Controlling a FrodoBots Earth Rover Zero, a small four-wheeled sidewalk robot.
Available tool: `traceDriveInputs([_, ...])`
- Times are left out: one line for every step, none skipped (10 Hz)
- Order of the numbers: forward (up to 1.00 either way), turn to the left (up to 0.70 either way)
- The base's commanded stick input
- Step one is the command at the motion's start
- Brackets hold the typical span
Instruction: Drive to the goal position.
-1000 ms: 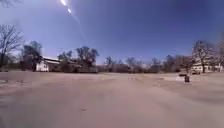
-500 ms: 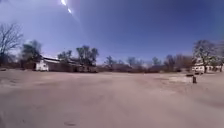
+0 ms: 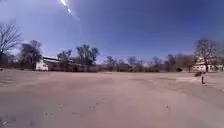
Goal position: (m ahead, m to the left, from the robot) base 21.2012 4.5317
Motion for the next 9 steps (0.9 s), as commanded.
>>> traceDriveInputs([1.0, 0.0])
traceDriveInputs([1.0, 0.0])
traceDriveInputs([1.0, 0.0])
traceDriveInputs([1.0, 0.0])
traceDriveInputs([1.0, 0.0])
traceDriveInputs([1.0, 0.0])
traceDriveInputs([1.0, 0.0])
traceDriveInputs([1.0, 0.0])
traceDriveInputs([1.0, 0.0])
